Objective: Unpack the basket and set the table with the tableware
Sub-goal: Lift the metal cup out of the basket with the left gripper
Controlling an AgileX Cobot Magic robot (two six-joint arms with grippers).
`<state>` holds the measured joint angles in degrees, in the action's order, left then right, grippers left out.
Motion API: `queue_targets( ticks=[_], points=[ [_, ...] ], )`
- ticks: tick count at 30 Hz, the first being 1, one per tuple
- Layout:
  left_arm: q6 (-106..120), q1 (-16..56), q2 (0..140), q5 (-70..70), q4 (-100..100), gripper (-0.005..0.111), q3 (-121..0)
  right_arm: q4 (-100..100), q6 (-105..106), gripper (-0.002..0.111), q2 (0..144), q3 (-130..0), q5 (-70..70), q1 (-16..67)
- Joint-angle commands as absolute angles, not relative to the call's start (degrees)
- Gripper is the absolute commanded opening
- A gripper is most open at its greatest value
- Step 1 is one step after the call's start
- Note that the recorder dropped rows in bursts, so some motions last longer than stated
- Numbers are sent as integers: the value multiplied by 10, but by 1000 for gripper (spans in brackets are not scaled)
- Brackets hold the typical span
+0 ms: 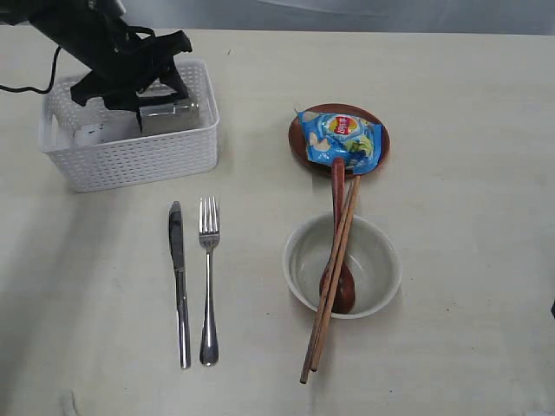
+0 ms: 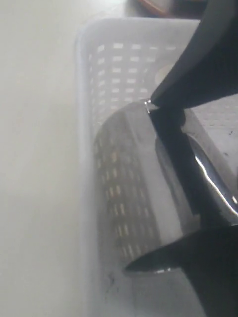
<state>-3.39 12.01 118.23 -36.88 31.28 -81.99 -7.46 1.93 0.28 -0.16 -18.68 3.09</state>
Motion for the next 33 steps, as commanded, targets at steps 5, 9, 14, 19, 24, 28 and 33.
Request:
queue_targets(
  ticks=[5, 9, 14, 19, 24, 28, 33],
  points=[
    [19, 123, 1187, -369, 381, 14, -817, -76, 18, 0, 0, 0, -184, 29],
    [34, 123, 1186, -379, 378, 0, -817, -76, 18, 0, 0, 0, -184, 29],
    [24, 123, 1166, -384, 309, 0, -817, -76, 18, 0, 0, 0, -184, 29],
    [-41, 118, 1122, -393, 191, 0, -817, -76, 18, 0, 0, 0, -184, 29],
    [-41, 119, 1069, -398, 186, 0, -818, -76, 18, 0, 0, 0, -184, 29],
    [-30, 135, 1037, -416, 187, 0, -842, -76, 18, 0, 0, 0, -184, 29],
    [-17, 188, 1020, -420, 187, 0, -886, -76, 18, 0, 0, 0, -184, 29]
  ],
)
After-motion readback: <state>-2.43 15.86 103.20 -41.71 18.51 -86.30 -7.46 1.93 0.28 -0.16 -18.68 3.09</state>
